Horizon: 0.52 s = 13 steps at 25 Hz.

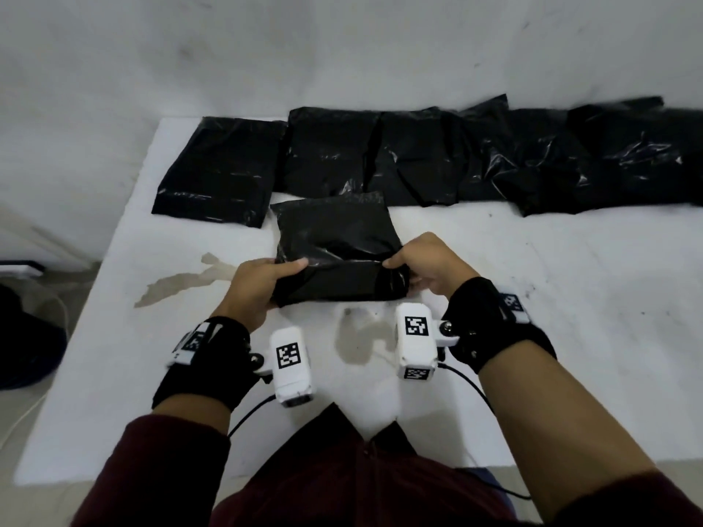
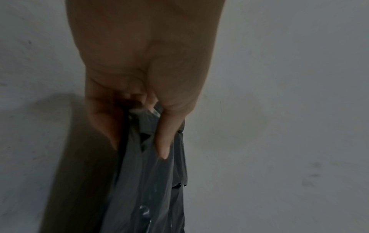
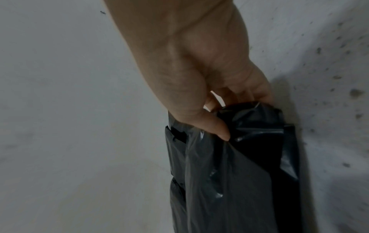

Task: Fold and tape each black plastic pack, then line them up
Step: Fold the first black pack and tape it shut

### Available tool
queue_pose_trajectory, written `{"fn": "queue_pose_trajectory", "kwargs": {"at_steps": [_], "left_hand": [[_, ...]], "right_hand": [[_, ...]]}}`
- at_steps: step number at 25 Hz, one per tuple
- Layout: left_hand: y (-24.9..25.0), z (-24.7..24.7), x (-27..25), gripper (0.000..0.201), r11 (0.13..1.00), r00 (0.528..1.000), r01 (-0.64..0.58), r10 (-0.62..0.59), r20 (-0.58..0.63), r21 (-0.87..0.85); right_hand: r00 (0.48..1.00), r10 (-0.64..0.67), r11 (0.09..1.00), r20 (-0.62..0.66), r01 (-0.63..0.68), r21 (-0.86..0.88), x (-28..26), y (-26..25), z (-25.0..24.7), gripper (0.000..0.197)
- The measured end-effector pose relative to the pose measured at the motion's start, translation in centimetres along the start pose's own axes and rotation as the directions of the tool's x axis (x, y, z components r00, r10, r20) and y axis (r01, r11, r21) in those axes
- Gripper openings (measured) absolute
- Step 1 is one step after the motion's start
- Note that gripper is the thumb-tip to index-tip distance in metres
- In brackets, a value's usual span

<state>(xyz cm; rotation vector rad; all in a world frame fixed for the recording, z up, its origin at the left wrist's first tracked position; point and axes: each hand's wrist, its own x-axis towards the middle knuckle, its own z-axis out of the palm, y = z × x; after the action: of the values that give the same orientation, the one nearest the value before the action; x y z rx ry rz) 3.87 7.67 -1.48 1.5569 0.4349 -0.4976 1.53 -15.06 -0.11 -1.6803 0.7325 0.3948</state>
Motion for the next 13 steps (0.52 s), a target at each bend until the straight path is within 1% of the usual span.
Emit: {"fn": "queue_pose_trajectory", "kwargs": {"at_steps": [1,2,3,4,5,6,8,11,13], "left_hand": [[0.0,-0.1,-0.1,0.023,1.0,0.998,-0.017,0.018,0.054,-0.02],[0.1,-0.2,-0.2,0.023,0.997,0.996,-0.037,0.042,0.08,-0.061],[0.2,-0.3,-0.2,0.023,0.993,0.995,-0.054,0.063,0.081,-0.104],[0.4,-0.4,-0.3,0.02,0.987,0.993,-0.075,0.087,0.076,-0.142],[0.8,-0.3,-0.5,0.017,0.981,0.991,-0.096,0.111,0.077,-0.17],[1.2,-0.1,-0.6,0.015,0.973,0.987,-0.114,0.134,0.088,-0.198],[2.6,0.4,-0.8,0.014,0.955,0.975,-0.149,0.186,0.123,-0.257],[5.0,1.1,-1.2,0.017,0.922,0.948,-0.222,0.281,0.153,-0.318],[5.7,1.3,-1.1,0.02,0.912,0.937,-0.247,0.311,0.161,-0.327]], "right_hand": [[1.0,0.004,0.998,0.019,-0.006,0.061,-0.3,0.1,-0.3,0.012],[0.999,0.003,0.994,0.049,-0.008,0.107,-0.6,-0.1,-0.6,0.011],[0.998,-0.009,0.99,0.066,0.0,0.138,-0.8,-0.1,-0.9,0.016],[0.997,-0.028,0.987,0.069,0.016,0.162,-1.0,-0.2,-1.2,0.027],[0.997,-0.053,0.979,0.052,0.041,0.201,-1.0,-0.4,-1.5,0.037],[0.996,-0.086,0.965,0.031,0.075,0.252,-1.2,-0.7,-1.8,0.042],[0.984,-0.177,0.926,-0.007,0.169,0.337,-1.7,-1.8,-2.2,0.038],[0.953,-0.281,0.859,-0.11,0.301,0.414,-2.3,-3.5,-2.8,0.042],[0.931,-0.329,0.836,-0.157,0.364,0.41,-2.5,-3.7,-3.2,0.04]]}}
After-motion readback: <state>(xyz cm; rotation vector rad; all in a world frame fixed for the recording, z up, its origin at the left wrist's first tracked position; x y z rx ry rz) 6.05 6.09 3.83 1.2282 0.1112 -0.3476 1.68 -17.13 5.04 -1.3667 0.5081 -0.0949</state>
